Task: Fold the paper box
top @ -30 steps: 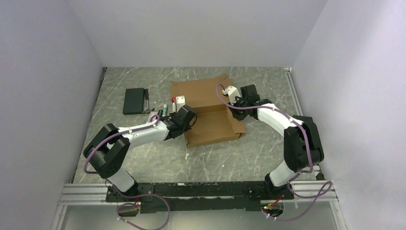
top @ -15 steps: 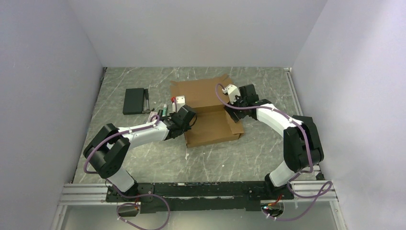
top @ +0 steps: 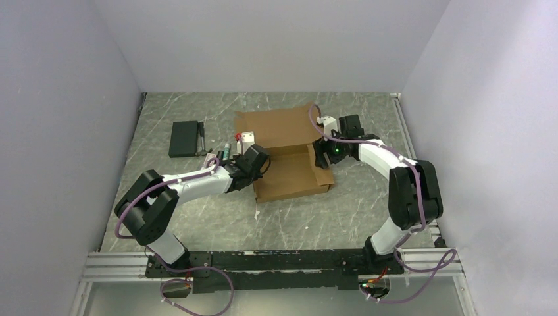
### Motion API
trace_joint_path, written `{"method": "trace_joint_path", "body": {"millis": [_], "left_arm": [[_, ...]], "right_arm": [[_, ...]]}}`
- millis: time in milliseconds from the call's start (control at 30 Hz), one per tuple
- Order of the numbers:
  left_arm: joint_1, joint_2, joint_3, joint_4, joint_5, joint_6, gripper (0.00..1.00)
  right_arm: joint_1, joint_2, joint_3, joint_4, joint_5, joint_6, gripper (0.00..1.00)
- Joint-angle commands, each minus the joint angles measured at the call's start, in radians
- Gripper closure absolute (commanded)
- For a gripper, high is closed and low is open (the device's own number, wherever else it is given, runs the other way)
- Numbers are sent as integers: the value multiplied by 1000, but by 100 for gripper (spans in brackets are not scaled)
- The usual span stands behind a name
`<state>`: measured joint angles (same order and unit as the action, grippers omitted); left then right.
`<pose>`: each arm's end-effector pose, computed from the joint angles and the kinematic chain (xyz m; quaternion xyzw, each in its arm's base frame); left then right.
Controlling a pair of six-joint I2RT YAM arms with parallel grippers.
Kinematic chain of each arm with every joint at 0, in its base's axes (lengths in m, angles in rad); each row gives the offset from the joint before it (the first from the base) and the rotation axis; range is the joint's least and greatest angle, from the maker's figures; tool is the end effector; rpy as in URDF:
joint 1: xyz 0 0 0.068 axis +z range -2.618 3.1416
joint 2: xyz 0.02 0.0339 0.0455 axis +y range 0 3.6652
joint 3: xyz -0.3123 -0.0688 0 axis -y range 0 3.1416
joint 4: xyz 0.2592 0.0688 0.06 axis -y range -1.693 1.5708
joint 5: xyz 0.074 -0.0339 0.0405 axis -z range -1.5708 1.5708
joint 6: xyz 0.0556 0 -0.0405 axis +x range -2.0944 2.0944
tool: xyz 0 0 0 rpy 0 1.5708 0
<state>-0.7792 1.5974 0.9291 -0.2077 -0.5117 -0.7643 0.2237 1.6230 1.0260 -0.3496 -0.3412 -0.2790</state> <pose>0.2663 -0.2247 0.2181 -0.0794 0.9103 -0.0592 0.4020 0.3452 0.0976 0.2267 -0.2838 0.8954 0.1531 0.3069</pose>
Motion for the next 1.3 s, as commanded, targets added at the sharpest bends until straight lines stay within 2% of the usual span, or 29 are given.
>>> {"method": "trace_joint_path", "body": {"millis": [0,133,567,633,700,767,800,933,1033,1167,1267], "left_arm": [[-8,-46,4,8,-33,-6,100],[-7,-51,-2,10,-37,-7,100],[-8,-54,-6,11,-37,-13,100],[-8,-54,-6,11,-36,-13,100],[-8,-54,-5,11,-34,-13,100],[-8,-54,-4,9,-36,-13,100],[-8,-56,-6,10,-36,-15,100],[-8,-57,-6,9,-36,-15,100],[-8,-55,-6,10,-35,-15,100],[-8,-54,-3,10,-34,-12,100],[-8,-53,-3,10,-33,-10,100]], "right_arm": [[-8,49,37,-23,-133,67,29],[-10,71,38,-19,-154,93,33],[-30,74,45,-23,-199,123,33],[-31,77,46,-24,-186,123,37],[-31,81,49,-28,-178,128,50],[-31,80,49,-26,-175,131,54],[-33,81,50,-27,-185,132,53],[-45,75,50,-34,-234,133,35],[-47,75,51,-37,-272,135,27],[-47,86,51,-41,-271,136,27],[-46,106,54,-44,-254,143,32]]}}
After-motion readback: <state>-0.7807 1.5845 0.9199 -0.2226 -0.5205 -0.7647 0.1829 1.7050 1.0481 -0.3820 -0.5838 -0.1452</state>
